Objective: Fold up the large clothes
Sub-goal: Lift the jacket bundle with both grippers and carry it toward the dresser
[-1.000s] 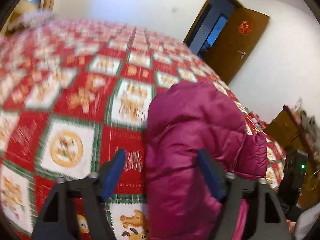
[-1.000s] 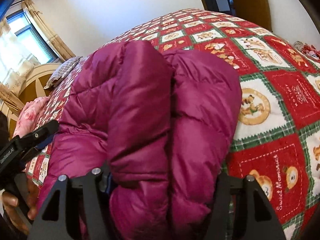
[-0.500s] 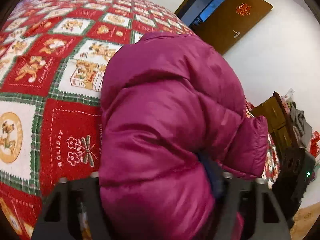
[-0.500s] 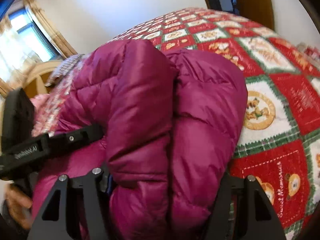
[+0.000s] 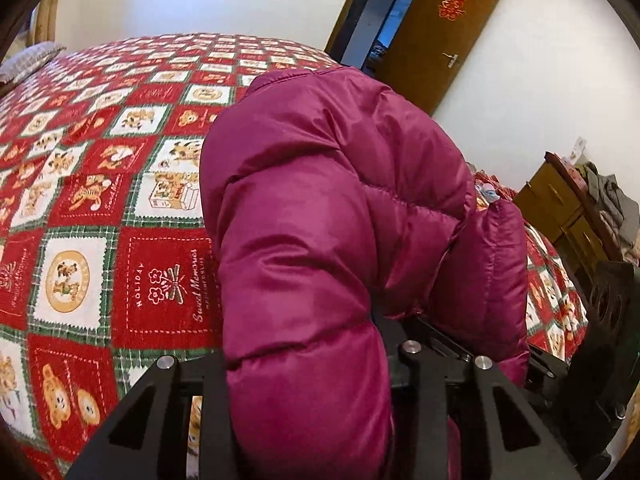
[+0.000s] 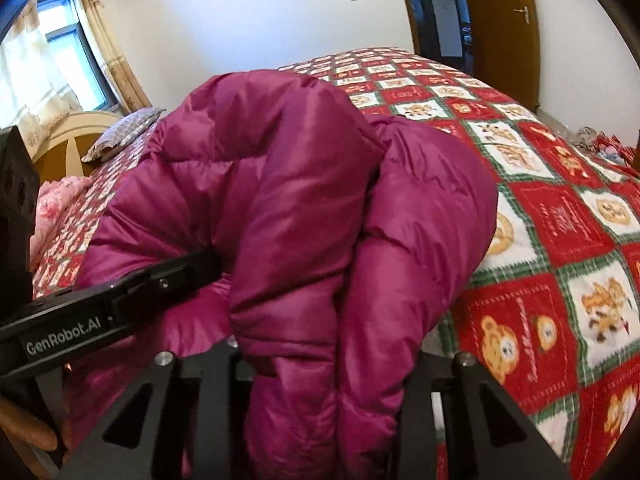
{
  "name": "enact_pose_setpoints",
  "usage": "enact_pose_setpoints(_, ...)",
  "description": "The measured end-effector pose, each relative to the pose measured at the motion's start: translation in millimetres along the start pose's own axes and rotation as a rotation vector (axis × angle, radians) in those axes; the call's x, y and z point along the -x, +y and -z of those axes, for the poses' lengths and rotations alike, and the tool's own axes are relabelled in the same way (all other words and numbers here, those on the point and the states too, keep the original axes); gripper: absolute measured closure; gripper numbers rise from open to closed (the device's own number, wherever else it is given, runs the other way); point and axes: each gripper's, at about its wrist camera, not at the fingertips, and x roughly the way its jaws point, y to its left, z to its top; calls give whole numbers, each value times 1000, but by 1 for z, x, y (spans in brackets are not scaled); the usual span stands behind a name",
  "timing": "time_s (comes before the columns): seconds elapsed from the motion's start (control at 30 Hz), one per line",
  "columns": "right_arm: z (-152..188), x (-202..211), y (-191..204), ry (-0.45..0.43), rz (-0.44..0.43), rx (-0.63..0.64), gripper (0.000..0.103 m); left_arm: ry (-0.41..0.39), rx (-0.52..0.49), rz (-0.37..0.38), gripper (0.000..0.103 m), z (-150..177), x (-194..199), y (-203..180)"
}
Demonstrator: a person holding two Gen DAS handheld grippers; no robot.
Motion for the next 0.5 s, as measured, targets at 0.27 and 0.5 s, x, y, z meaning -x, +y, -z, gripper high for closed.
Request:
enact_pose_setpoints(0.27,-10,49,-10,-86,20,-28,70,-48,-50,57,65,-7,26,-29)
enact_pose_setpoints(0.5,-10,104,-35,-170,99,-50,70,-84,-140,132,65,-7,41,-87)
